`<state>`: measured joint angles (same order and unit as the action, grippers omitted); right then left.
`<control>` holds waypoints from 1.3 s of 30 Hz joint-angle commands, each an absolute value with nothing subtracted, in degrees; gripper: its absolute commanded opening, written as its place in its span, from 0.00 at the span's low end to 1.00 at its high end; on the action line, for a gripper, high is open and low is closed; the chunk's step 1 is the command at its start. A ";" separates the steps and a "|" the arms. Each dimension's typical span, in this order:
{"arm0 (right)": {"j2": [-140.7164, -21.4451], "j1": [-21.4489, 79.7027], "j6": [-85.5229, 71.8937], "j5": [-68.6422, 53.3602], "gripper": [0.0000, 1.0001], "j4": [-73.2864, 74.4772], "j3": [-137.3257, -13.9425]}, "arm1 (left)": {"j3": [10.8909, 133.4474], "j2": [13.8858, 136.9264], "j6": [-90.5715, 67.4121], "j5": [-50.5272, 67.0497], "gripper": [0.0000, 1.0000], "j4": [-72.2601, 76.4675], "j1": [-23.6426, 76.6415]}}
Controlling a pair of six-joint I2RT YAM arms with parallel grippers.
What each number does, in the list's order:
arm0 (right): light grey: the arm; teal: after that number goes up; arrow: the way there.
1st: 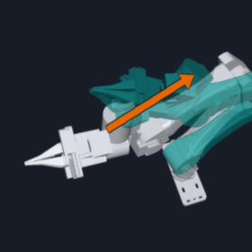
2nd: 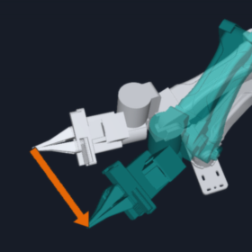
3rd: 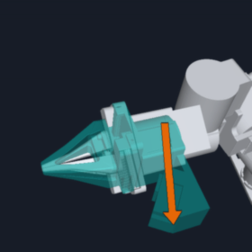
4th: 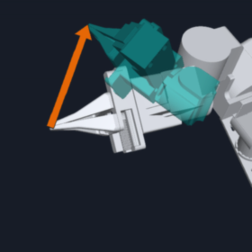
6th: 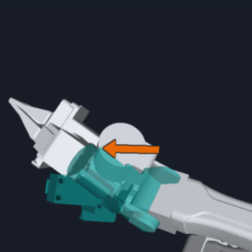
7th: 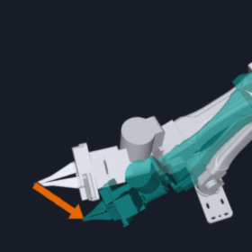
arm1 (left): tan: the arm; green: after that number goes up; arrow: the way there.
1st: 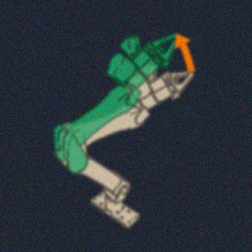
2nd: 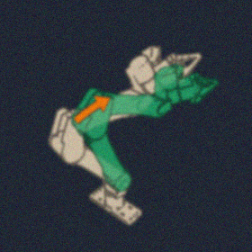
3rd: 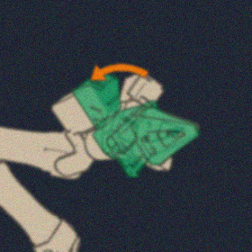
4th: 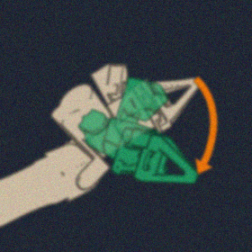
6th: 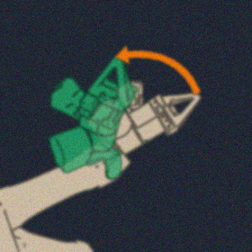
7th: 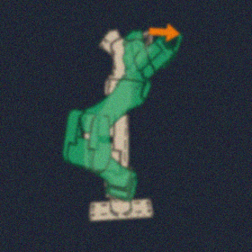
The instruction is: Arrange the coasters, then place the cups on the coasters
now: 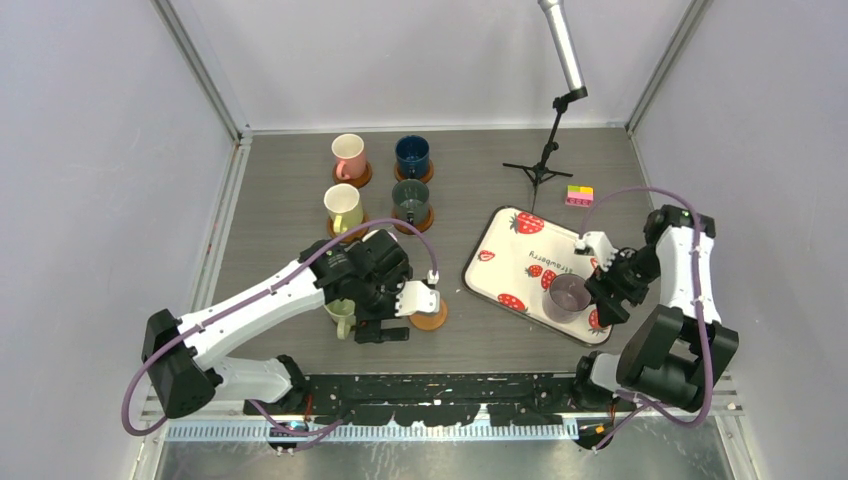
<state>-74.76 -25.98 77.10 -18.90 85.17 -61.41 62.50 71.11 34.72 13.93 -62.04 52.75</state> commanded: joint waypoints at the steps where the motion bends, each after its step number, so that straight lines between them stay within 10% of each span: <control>1: -72.66 -22.17 80.31 -16.10 0.82 77.60 -56.79 | 62.28 69.39 34.19 12.77 0.96 -59.93 52.52; 39: -71.14 -14.22 83.50 -17.39 0.81 61.06 -49.80 | 60.17 69.32 34.22 10.10 0.96 -59.35 52.56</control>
<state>-70.11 -15.73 83.88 -15.70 63.79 -50.30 60.05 70.48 34.70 10.46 -60.16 52.75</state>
